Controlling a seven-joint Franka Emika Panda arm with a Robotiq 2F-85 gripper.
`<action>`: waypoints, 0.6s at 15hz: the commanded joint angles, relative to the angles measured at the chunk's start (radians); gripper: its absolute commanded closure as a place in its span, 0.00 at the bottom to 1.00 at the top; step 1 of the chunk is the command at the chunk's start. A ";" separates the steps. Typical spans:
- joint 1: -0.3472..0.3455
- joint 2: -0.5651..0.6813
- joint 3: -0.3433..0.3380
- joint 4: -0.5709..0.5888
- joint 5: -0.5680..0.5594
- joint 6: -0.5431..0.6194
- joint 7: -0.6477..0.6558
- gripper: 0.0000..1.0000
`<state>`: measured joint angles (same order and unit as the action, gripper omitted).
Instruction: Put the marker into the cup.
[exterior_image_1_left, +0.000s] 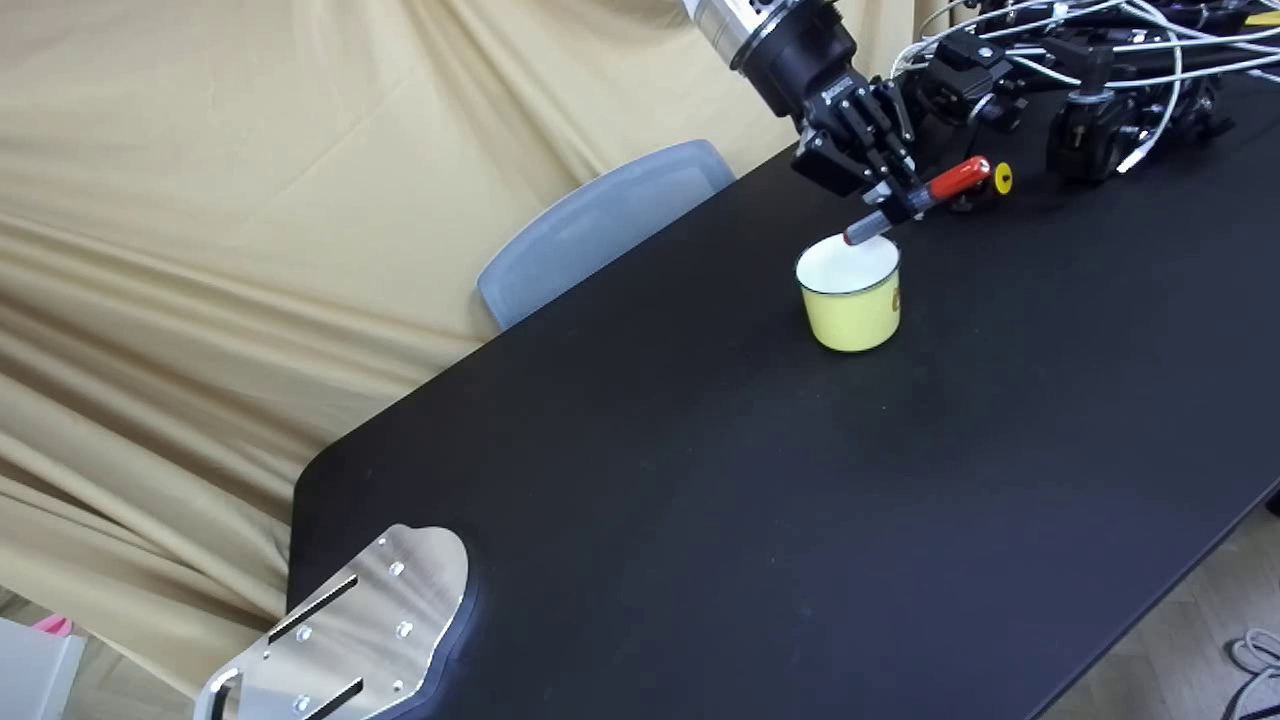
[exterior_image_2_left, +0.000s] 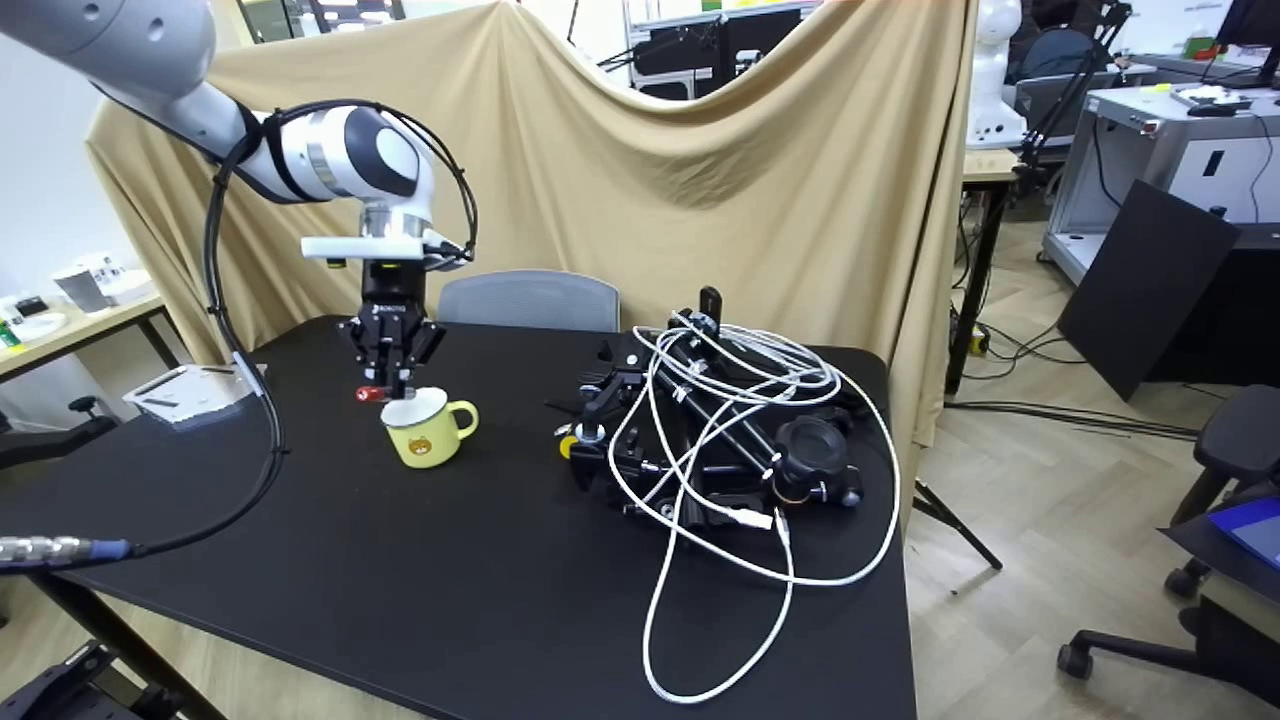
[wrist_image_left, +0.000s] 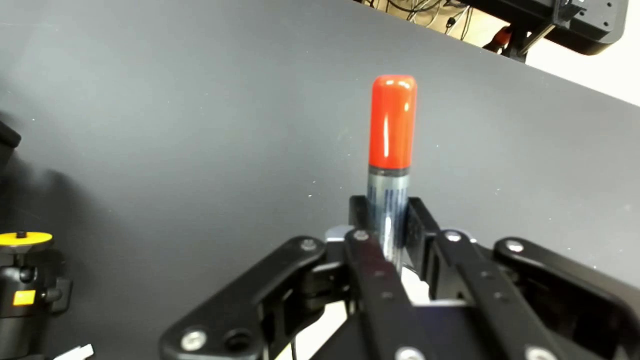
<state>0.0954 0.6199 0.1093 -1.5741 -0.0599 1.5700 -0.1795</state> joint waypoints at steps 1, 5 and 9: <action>0.011 0.088 -0.001 0.125 -0.004 -0.080 -0.010 0.95; 0.022 0.137 -0.002 0.182 -0.019 -0.080 -0.018 0.95; 0.030 0.174 -0.002 0.229 -0.024 -0.087 -0.021 0.49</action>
<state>0.1144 0.7494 0.1095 -1.4278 -0.0680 1.5295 -0.1945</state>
